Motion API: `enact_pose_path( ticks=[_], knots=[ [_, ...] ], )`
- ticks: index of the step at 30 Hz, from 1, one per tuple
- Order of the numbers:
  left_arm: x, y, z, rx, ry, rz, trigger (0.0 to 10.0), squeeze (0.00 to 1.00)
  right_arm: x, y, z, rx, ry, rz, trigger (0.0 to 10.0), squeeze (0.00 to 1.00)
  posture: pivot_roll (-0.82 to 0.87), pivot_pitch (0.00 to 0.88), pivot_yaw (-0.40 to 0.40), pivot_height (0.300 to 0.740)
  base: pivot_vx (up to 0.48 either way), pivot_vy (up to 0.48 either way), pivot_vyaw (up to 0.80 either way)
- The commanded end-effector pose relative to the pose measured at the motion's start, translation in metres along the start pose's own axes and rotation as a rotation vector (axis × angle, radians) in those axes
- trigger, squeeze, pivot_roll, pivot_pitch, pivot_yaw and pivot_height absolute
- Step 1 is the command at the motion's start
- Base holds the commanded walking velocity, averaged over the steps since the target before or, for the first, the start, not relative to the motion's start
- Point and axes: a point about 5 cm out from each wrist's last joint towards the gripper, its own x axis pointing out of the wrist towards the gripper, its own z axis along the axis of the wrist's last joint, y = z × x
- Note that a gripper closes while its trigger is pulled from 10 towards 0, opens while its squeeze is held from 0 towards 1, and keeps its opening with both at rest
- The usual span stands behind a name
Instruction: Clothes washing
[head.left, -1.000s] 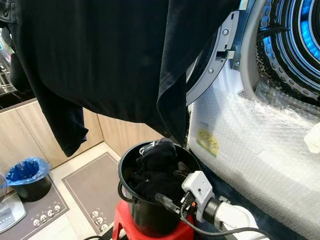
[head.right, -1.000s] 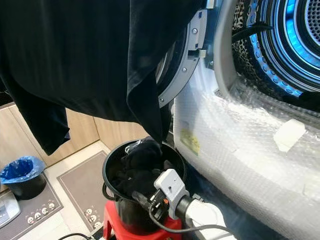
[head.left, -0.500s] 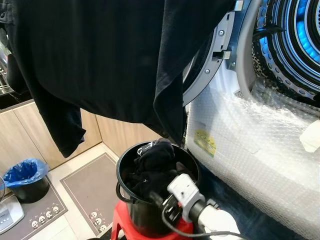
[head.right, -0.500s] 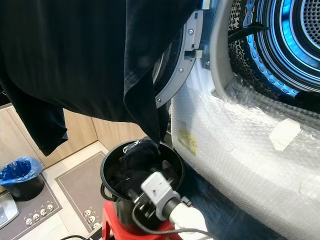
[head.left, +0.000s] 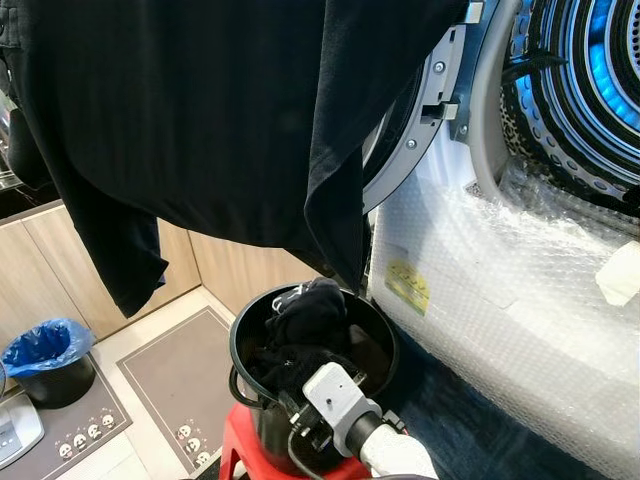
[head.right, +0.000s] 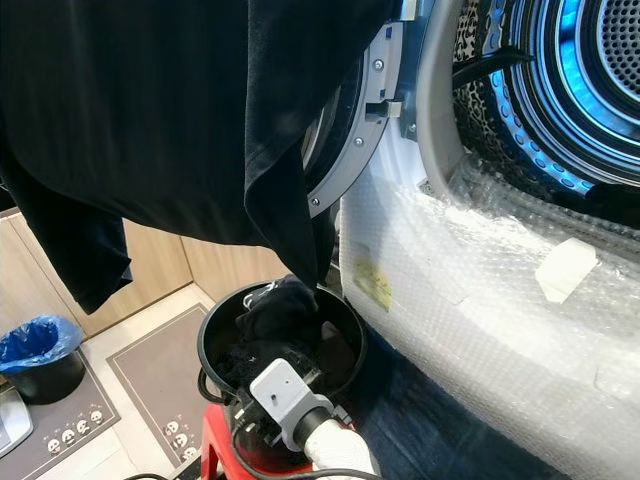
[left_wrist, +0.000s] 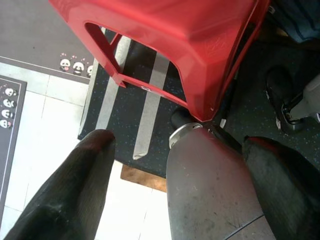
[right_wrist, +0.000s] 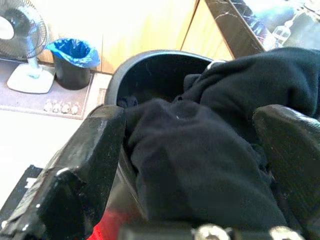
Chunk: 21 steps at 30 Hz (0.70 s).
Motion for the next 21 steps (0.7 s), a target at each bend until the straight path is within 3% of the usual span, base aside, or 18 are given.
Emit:
enact_pose_path(
  ticks=[1,2,3,4,5,6,7,8,9,10,12,13,21],
  knots=[
    [-0.009,-0.019,-0.041,-0.011,0.153,-0.057,10.0,0.0,0.003,0.002,-0.001,-0.006,0.022,-0.015,10.0,0.0,-0.02,0.011,-0.012,0.74,0.0,0.0,0.0],
    [-0.01,-0.022,-0.044,-0.024,0.162,-0.061,10.0,0.0,0.008,0.003,-0.001,-0.003,0.042,-0.062,9.3,0.0,-0.01,0.023,-0.015,0.74,0.0,0.0,0.0],
    [-0.01,-0.023,-0.045,-0.028,0.164,-0.061,10.0,0.0,0.01,0.004,-0.001,-0.006,0.058,-0.072,4.9,0.0,-0.01,0.027,-0.017,0.74,0.0,0.0,0.0],
    [-0.01,-0.024,-0.045,-0.029,0.165,-0.061,10.0,0.0,0.012,0.005,-0.002,-0.009,0.068,-0.078,4.9,0.0,-0.01,0.027,-0.017,0.74,0.0,0.0,0.0],
    [-0.01,-0.024,-0.045,-0.031,0.166,-0.061,10.0,0.0,0.012,0.005,-0.003,-0.015,0.086,-0.08,7.0,0.0,-0.01,0.032,-0.019,0.74,0.0,0.0,0.0],
    [-0.01,-0.024,-0.046,-0.031,0.166,-0.061,10.0,0.0,0.013,0.006,-0.004,-0.02,0.098,-0.081,7.0,0.0,-0.01,0.032,-0.019,0.74,0.0,0.0,0.0],
    [-0.011,-0.025,-0.046,-0.032,0.167,-0.061,10.0,0.0,0.013,0.006,-0.005,-0.029,0.11,-0.075,9.0,0.0,0.0,0.035,-0.022,0.74,0.0,0.0,0.0],
    [-0.011,-0.025,-0.047,-0.036,0.168,-0.06,10.0,0.0,0.011,0.008,-0.01,-0.061,0.139,-0.057,10.0,0.0,0.0,0.041,-0.023,0.74,0.0,0.0,0.0],
    [-0.011,-0.025,-0.047,-0.043,0.168,-0.059,10.0,0.0,0.01,0.007,-0.016,-0.069,0.18,-0.057,8.5,0.0,0.0,0.044,-0.026,0.74,0.0,0.0,0.0],
    [-0.011,-0.025,-0.047,-0.045,0.169,-0.059,10.0,0.0,0.009,0.006,-0.019,-0.065,0.198,-0.057,8.5,0.0,0.0,0.044,-0.026,0.74,0.0,0.0,0.0],
    [-0.011,-0.025,-0.048,-0.05,0.168,-0.058,10.0,0.0,0.007,0.002,-0.025,-0.076,0.227,-0.068,0.5,0.0,0.0,0.051,-0.029,0.74,0.0,0.0,0.0],
    [-0.011,-0.025,-0.048,-0.051,0.168,-0.058,10.0,0.0,0.007,0.001,-0.027,-0.087,0.236,-0.071,0.0,0.0,0.0,0.052,-0.029,0.74,0.0,0.0,0.0],
    [-0.012,-0.025,-0.048,-0.059,0.161,-0.058,10.0,0.0,0.003,-0.009,-0.032,-0.092,0.267,-0.092,0.0,0.0,-0.01,0.054,-0.032,0.74,0.0,0.0,0.0]
  ],
)
